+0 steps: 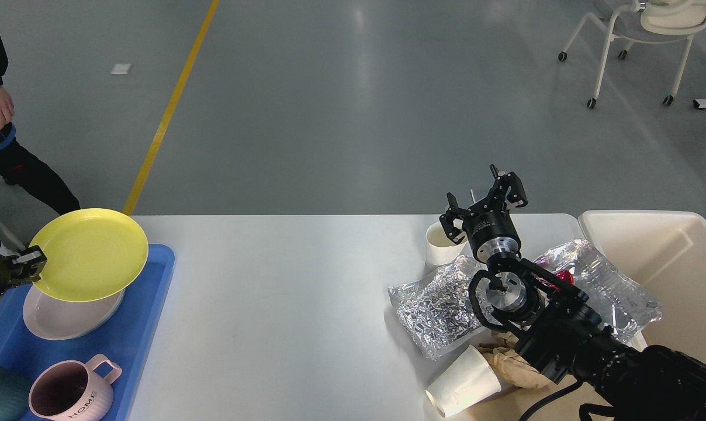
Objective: Tidy desktop
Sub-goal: 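Lift the yellow plate and lay it onto the white plate in the tray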
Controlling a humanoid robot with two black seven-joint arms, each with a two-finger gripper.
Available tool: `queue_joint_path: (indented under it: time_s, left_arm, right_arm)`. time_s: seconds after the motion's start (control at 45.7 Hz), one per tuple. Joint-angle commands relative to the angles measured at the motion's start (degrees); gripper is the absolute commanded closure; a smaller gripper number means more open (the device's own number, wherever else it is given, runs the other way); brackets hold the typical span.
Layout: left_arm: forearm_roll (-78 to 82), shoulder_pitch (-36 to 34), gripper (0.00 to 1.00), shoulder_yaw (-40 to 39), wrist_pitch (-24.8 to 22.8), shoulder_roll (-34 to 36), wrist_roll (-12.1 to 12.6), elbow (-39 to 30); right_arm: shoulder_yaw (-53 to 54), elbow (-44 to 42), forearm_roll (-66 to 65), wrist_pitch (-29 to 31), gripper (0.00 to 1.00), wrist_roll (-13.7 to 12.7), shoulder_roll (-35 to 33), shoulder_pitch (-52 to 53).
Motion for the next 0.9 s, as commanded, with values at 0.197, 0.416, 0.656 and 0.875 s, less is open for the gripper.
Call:
queue_joint_path:
  time_s: [0.197, 0.416, 0.656, 0.875]
  left_arm:
    - [0.08, 12.11, 1.00, -8.04, 3.17, 0.16, 0.11, 12.00]
    - [0.08, 18.53, 1.00, -11.64, 5.55, -0.36, 0.11, 14.38]
    - [0.17, 21.96, 1.00, -15.69, 6.43, -0.45, 0.19, 14.47]
    - [0.17, 22.84, 0.99, -15.78, 6.52, -0.54, 0.19, 14.47]
  right_arm:
    - [0.00, 0.00, 0.04, 0.00, 0.00, 0.00, 0.00, -0.01]
    - [0.00, 0.00, 0.04, 0.00, 0.00, 0.00, 0.00, -0.01]
    - [0.00, 0.00, 0.04, 0.00, 0.00, 0.00, 0.00, -0.01]
    - [0.00, 0.00, 0.04, 0.00, 0.00, 0.00, 0.00, -0.01]
